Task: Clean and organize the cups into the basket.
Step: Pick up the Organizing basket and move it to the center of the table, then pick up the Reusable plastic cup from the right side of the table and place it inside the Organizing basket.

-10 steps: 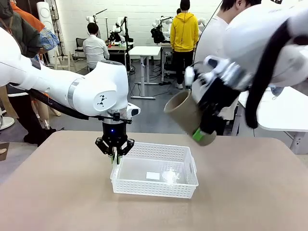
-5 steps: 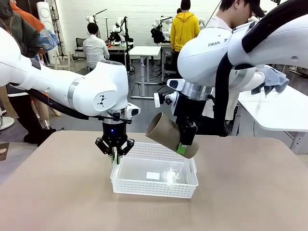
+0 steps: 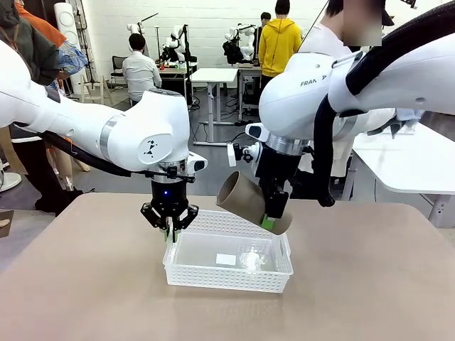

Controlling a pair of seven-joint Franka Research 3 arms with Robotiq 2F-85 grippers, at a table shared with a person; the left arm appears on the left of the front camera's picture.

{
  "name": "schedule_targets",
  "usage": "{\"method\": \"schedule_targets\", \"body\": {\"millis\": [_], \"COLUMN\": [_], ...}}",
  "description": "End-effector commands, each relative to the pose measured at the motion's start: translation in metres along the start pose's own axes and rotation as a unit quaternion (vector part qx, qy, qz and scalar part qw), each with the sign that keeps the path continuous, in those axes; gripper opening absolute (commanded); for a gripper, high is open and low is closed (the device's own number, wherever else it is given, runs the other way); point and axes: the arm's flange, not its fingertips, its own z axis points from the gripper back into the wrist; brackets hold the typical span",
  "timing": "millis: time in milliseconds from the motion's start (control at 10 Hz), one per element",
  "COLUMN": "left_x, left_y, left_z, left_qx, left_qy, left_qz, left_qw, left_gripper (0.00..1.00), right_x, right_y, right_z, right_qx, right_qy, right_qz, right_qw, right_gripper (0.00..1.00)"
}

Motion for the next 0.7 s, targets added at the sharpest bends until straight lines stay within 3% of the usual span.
{"method": "schedule_targets", "body": {"millis": [0, 600], "left_x": [-0.001, -0.001], "left_y": [-0.002, -0.002], "left_z": [0.0, 0.0], "left_qx": [0.0, 0.0], "left_qy": [-0.002, -0.002], "left_qz": [0.006, 0.006], "left_qw": [1.0, 1.0], "left_gripper": [0.0, 0.0], "right_x": [-0.002, -0.013], "right_y": [0.0, -0.002], "right_z": [-0.022, -0.069], "right_qx": [-0.018, 0.018], "right_qy": [-0.005, -0.03], "right_qz": [0.017, 0.029], "right_qw": [1.0, 0.999], "right_gripper": [0.81, 0.81]}}
